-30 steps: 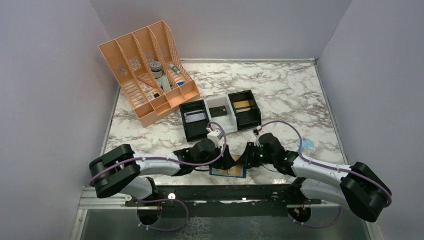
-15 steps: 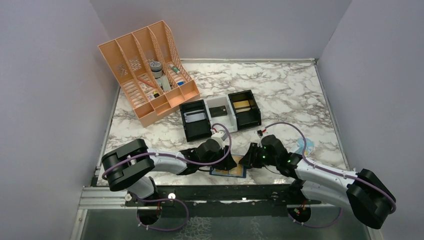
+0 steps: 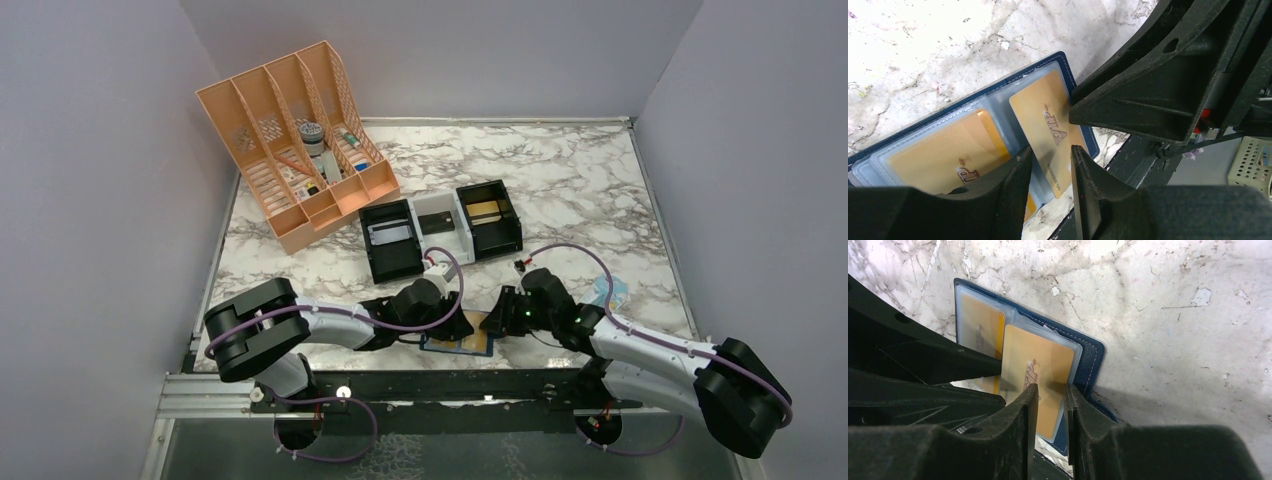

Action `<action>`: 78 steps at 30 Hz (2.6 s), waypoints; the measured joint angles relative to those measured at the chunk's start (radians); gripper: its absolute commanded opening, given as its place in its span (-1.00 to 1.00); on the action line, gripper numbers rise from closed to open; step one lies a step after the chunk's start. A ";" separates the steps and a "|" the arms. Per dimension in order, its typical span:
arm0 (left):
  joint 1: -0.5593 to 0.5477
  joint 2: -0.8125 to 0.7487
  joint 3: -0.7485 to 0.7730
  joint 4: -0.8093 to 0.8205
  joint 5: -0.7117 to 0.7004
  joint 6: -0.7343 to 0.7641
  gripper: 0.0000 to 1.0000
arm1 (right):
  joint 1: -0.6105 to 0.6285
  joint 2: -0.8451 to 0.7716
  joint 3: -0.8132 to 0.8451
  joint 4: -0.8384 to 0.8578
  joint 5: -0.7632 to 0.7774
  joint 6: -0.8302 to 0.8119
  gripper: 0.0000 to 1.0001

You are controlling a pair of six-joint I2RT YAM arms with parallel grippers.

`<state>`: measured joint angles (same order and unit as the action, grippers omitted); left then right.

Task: Take the credit cards out of the card holder

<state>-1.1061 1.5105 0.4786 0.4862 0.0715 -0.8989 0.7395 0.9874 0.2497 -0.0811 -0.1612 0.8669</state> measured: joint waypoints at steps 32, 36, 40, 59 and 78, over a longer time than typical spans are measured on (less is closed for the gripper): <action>-0.002 0.012 -0.011 -0.002 -0.044 -0.020 -0.80 | -0.002 0.060 0.015 0.035 0.000 0.009 -0.49; -0.002 0.006 -0.014 -0.001 -0.050 -0.027 -0.85 | -0.002 0.048 0.010 0.035 0.010 0.012 -0.49; -0.002 -0.007 -0.016 -0.001 -0.055 -0.033 -0.85 | -0.002 0.044 0.008 0.035 0.019 0.012 -0.50; -0.002 -0.055 -0.043 0.000 -0.065 -0.047 -0.86 | -0.002 0.035 -0.008 0.059 0.023 0.001 -0.51; -0.002 -0.055 -0.043 -0.001 -0.065 -0.053 -0.78 | -0.002 0.032 0.081 0.018 -0.090 -0.139 -0.43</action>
<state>-1.1084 1.4555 0.4351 0.4854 0.0063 -0.9520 0.7376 1.0199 0.3305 -0.0628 -0.2508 0.7277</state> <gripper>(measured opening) 0.090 0.283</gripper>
